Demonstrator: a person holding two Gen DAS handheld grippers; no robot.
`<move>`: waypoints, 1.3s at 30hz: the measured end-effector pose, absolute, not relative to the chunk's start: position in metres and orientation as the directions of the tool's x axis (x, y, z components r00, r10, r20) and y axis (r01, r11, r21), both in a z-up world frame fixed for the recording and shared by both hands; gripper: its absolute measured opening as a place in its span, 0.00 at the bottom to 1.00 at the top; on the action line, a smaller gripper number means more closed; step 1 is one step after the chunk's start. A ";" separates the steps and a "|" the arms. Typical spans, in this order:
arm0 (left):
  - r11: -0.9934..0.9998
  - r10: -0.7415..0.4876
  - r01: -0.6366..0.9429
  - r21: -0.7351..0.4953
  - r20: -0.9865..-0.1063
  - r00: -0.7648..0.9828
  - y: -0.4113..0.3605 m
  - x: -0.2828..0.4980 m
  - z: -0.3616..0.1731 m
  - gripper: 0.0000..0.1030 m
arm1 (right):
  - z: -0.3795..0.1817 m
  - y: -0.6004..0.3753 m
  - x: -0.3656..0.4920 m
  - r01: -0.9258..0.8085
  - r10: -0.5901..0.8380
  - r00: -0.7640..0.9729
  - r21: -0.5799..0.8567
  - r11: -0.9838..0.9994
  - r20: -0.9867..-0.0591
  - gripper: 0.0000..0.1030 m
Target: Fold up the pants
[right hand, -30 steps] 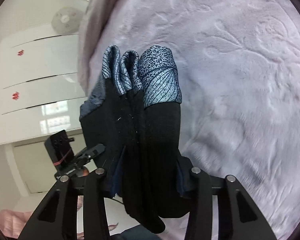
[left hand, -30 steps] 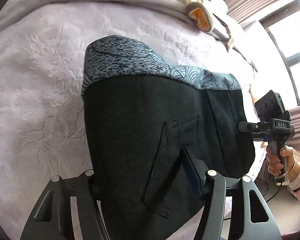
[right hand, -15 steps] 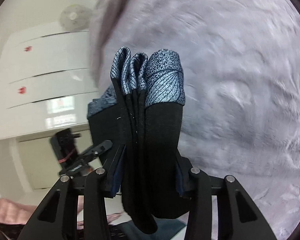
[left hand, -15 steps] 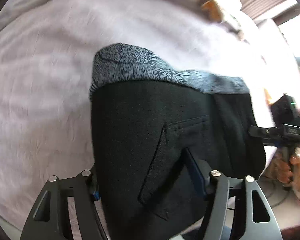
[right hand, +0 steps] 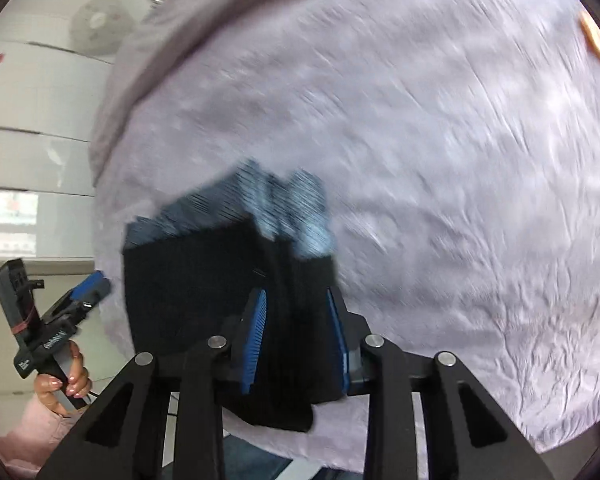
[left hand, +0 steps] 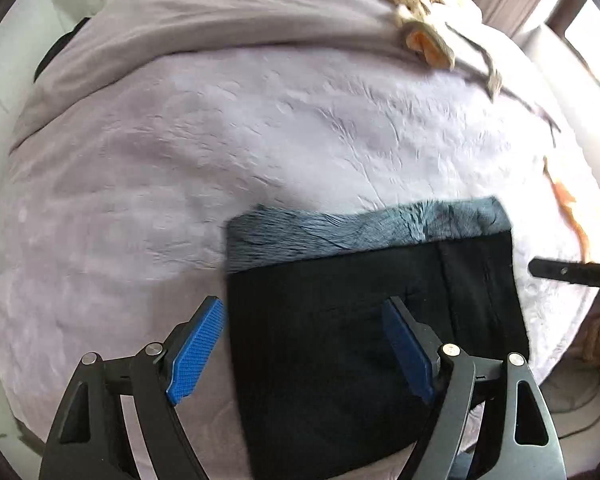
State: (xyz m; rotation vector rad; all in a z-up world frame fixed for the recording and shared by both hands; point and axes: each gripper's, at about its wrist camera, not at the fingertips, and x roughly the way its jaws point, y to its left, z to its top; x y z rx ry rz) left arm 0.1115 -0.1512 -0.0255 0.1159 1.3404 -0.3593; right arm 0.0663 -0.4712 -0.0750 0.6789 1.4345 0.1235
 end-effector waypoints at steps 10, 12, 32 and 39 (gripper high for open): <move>0.940 -0.034 0.339 0.028 -0.984 0.176 -0.176 0.102 -0.064 0.97 | -0.106 -0.440 0.073 0.237 0.396 0.080 0.403 0.884 -0.915 0.30; 0.943 -0.019 0.331 0.038 -0.986 0.168 -0.177 0.103 -0.063 0.97 | -0.105 -0.447 0.071 0.256 0.415 0.087 0.423 0.869 -0.906 0.30; 0.986 0.080 0.137 0.097 -0.989 0.124 -0.199 0.044 -0.011 0.99 | -0.066 -0.445 0.042 0.136 0.400 -0.005 0.396 0.908 -0.916 0.77; 0.979 0.074 0.176 0.099 -0.987 0.145 -0.199 0.026 0.003 0.99 | -0.049 -0.431 0.037 0.084 0.323 0.043 0.325 0.942 -0.945 0.98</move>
